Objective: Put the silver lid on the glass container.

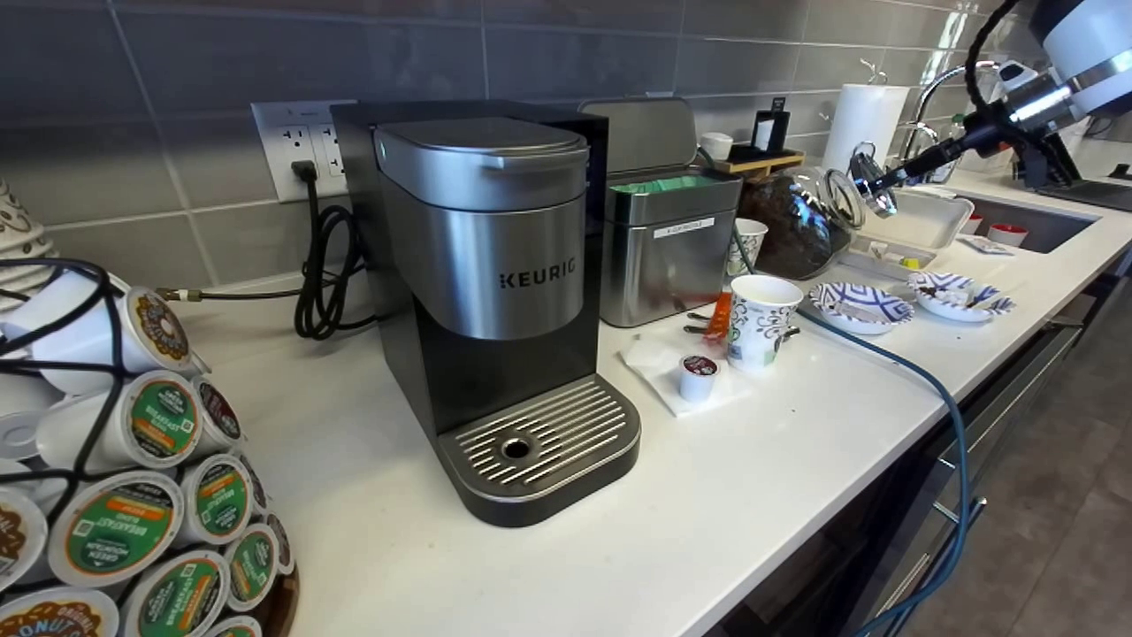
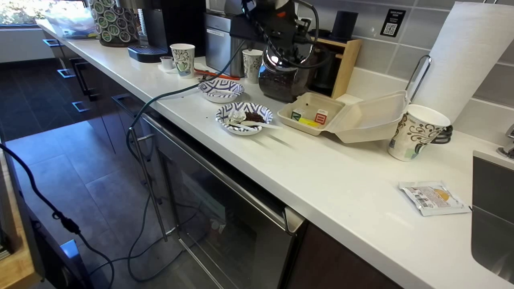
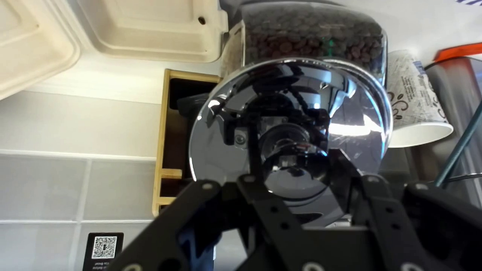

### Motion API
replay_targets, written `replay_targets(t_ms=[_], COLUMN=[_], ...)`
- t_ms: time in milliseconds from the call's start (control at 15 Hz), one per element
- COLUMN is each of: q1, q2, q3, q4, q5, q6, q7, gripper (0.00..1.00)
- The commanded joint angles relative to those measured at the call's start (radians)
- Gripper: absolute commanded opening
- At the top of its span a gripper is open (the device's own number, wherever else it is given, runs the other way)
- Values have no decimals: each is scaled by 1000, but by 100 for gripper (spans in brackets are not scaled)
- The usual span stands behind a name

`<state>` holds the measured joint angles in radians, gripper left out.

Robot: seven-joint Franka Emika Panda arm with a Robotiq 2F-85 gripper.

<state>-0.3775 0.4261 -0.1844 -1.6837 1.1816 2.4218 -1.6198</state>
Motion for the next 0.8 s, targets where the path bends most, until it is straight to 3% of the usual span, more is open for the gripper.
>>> replay_targets(t_ms=[0,733], q1=[0,4], q2=[0,-39], q3=[9,41], q4=[-4,-86], q5=[9,108], q6=[20,45], q7=[-8,-66], gripper=[21,21])
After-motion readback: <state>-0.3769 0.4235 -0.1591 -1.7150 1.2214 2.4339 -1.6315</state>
